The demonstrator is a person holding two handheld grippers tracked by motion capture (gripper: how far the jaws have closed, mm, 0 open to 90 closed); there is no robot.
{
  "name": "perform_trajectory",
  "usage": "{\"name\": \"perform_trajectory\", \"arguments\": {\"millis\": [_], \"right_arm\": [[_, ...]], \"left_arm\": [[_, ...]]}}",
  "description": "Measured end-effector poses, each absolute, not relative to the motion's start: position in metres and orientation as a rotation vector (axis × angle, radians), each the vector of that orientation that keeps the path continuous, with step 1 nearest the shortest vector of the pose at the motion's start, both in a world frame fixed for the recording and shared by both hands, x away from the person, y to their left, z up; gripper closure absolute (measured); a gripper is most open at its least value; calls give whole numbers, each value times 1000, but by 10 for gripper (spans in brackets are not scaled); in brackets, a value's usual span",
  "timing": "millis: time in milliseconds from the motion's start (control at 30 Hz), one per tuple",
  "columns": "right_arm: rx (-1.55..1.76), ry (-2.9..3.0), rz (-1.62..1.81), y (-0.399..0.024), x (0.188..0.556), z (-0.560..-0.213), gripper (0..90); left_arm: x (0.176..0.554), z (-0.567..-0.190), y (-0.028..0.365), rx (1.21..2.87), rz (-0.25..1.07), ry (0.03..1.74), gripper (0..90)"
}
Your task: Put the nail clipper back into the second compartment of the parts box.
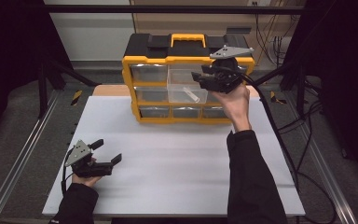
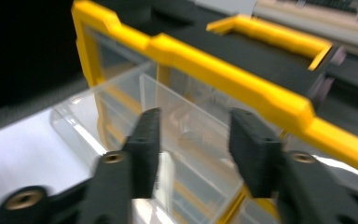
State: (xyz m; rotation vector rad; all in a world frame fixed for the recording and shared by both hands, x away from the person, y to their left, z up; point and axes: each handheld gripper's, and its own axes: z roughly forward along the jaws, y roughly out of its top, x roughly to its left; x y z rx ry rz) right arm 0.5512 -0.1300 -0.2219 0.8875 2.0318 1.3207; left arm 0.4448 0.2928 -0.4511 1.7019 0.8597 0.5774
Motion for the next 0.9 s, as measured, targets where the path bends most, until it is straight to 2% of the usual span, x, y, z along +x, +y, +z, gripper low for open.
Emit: {"name": "perform_trajectory", "arguments": {"millis": [100,233,333,467,900], "right_arm": [[863,1998,1389,-133,542,-222,290],[835,1930,1417,-138,529,-228,88],[831,1891,1415,-142,520,-233,41],[831,1870,1443,-151,505,-243,23],[835,1899,1453,-171,472,-300,4]], "left_arm": [[445,-451,293,1703,577,859,34],[445,-451,293,1704,576,859,34],[445,-451,292,1703,579,856,34],[445,-451,292,1706,578,857,34],[445,-451,292,1708,579,856,33]]}}
